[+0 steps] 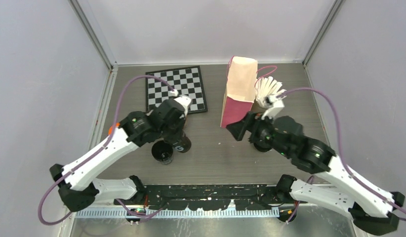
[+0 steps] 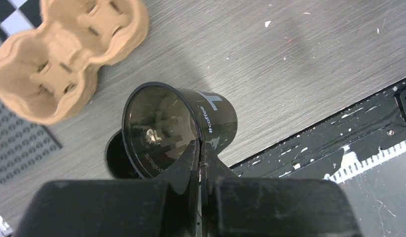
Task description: Pack the takeout coffee
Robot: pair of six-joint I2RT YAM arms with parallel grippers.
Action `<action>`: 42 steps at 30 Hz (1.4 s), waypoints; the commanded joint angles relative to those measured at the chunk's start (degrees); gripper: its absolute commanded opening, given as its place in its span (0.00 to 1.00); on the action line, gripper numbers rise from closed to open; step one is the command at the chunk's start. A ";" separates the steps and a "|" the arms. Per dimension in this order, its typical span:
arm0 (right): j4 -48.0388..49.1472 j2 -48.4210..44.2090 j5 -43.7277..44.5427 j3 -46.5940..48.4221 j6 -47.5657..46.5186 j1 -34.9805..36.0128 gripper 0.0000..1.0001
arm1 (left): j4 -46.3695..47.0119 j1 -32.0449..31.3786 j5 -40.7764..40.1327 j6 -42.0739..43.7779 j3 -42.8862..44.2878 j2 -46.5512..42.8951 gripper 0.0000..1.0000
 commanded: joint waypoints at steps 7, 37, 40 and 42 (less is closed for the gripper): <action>-12.52 -14.16 13.04 2.50 -0.17 0.22 0.88 | 18.51 -10.39 -12.79 3.60 -3.43 10.92 0.00; -19.03 -15.96 15.53 -2.62 3.59 0.18 0.88 | 24.01 -25.52 -15.17 0.86 -2.96 21.12 0.34; -19.17 -14.75 16.39 -3.39 4.21 0.23 0.88 | 23.55 -25.38 -16.17 -0.10 -3.58 16.82 0.46; -20.24 -12.99 17.94 -3.67 4.98 0.23 0.84 | 22.05 -24.79 -16.99 -0.87 -3.74 14.08 0.52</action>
